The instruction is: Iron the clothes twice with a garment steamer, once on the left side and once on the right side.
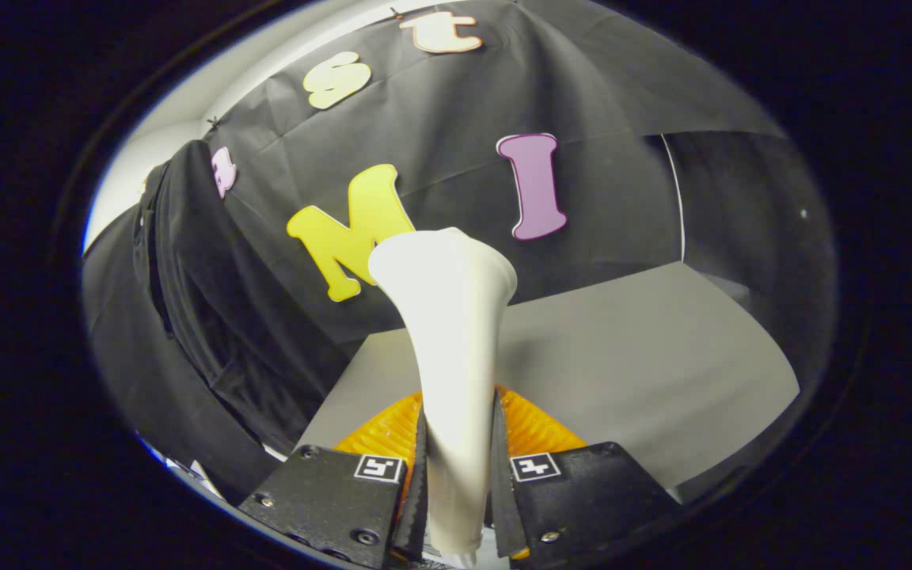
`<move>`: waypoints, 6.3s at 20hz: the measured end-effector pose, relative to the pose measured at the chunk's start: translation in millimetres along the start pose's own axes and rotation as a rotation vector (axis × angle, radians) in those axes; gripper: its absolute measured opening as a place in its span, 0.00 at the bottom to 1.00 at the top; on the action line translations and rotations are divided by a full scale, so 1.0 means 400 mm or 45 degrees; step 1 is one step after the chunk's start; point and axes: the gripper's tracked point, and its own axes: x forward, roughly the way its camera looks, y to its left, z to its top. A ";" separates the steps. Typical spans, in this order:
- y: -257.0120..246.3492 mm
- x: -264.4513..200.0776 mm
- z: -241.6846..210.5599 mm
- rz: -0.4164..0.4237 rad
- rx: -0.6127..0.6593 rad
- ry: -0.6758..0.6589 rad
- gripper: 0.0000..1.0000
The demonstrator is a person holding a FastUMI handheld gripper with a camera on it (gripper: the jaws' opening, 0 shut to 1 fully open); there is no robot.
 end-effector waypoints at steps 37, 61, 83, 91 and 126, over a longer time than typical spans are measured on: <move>0.911 -0.121 0.010 -0.034 -0.573 -0.374 0.36; 0.772 -0.027 -0.413 -0.103 -0.637 -0.057 0.36; 0.623 0.114 -0.759 -0.139 -0.576 0.300 0.36; 0.612 0.130 -0.822 -0.128 -0.572 0.373 0.36; 1.398 -0.059 -0.048 0.181 -0.693 -0.297 0.36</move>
